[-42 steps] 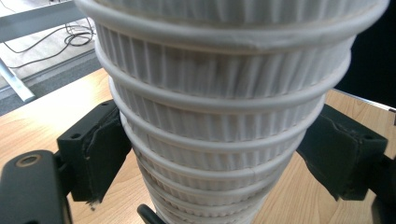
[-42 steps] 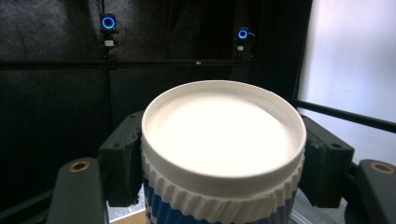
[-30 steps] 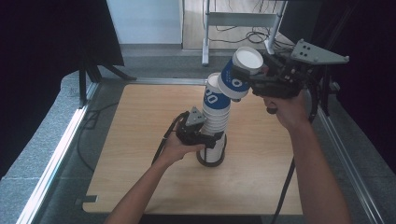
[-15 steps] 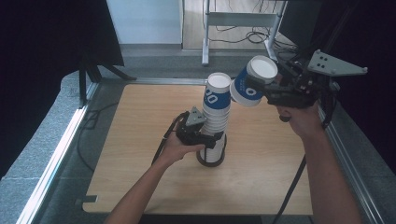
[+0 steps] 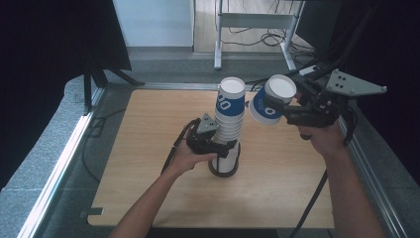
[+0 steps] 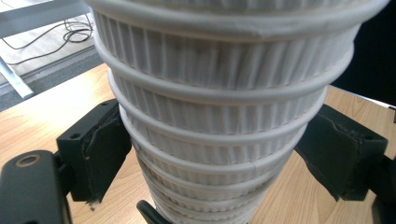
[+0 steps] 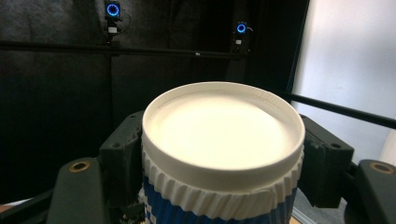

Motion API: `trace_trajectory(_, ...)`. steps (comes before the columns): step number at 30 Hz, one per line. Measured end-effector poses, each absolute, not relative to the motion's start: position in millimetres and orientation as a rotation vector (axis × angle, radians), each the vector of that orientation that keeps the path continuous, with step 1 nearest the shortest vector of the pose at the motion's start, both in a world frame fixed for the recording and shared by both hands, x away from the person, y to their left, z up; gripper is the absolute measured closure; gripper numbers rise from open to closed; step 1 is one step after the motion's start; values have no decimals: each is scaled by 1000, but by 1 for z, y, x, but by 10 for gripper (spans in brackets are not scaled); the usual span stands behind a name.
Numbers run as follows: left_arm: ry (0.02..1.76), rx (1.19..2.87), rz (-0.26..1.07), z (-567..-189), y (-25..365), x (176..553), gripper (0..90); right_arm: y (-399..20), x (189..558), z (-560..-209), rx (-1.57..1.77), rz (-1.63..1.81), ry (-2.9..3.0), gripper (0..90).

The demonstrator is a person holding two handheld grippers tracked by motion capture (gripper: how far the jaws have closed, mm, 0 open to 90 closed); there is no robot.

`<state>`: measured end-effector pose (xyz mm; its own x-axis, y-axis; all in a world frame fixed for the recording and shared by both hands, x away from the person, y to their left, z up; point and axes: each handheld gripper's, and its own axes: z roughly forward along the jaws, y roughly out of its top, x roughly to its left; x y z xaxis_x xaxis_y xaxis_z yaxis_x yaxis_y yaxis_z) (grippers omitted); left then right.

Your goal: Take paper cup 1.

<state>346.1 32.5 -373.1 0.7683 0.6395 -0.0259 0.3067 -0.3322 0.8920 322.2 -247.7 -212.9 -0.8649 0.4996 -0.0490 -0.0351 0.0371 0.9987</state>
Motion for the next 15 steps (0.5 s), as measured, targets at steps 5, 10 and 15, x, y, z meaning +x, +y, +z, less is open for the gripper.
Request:
trace_trajectory(5,716,1928,408,-371,36,346,52,-250,321,-223,466,1897,1950,286)
trace_trajectory(10,712,1914,392,-371,43,345,38,-250,319,-231,459,1901,1962,286)
trace_trajectory(15,717,1904,391,-373,50,339,41,-249,317,-241,456,1890,1986,285)
